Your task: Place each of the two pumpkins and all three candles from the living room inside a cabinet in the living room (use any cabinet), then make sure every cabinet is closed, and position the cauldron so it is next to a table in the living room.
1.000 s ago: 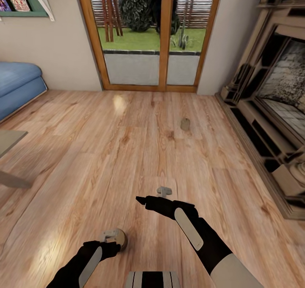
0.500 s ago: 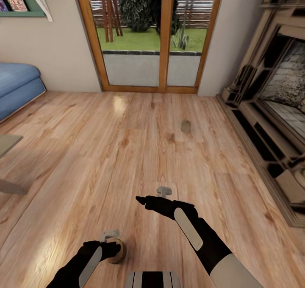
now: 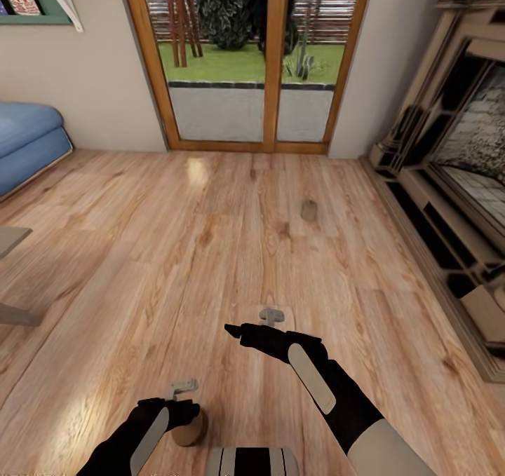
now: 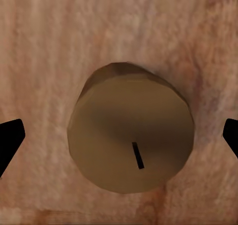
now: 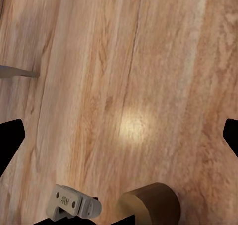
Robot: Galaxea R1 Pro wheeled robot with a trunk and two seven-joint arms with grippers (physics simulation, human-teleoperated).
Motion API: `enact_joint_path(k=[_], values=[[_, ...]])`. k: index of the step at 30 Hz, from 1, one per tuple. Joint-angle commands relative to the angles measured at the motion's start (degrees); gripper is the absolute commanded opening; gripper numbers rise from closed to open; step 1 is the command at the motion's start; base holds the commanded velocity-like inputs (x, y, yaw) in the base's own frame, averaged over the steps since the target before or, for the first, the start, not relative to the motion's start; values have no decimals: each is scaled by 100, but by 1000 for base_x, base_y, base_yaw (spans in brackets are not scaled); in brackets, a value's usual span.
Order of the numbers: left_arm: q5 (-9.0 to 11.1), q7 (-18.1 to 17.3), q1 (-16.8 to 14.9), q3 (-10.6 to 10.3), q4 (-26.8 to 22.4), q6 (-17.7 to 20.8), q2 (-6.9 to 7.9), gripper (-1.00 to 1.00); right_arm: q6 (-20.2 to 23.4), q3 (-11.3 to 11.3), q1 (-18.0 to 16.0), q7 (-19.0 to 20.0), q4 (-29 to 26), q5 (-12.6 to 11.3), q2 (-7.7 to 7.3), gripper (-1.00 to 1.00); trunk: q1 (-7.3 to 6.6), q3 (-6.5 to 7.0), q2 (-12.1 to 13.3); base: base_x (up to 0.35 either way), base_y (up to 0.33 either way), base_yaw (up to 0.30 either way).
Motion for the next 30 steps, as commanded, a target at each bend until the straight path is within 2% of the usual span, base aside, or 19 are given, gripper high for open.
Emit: enact_joint_path(k=[1,17,20,22,26,30], values=[[0,0,0,-1,0,-2,-1,100,1,0,0,0,0,-1,0,100,2,-23,-2,2,0,0],[-1,1,0,-6,0,-13,-3,100,2,4,0,0,0,-1,34,100,44,-377,-23,0,0,0],[-2,-1,0,-10,0,-13,-3,100,2,4,0,0,0,-1,35,100,44,-377,-23,0,0,0],[-9,0,0,-80,0,-19,-3,100,2,3,0,0,0,-1,35,100,44,-377,-23,0,0,0],[-13,-3,0,-385,0,-227,-3,100,2,1,0,2,0,-1,35,100,44,-377,-23,0,0,0],[-5,-2,0,-438,0,-292,-3,100,2,3,0,2,0,-1,35,100,44,-377,-23,0,0,0]])
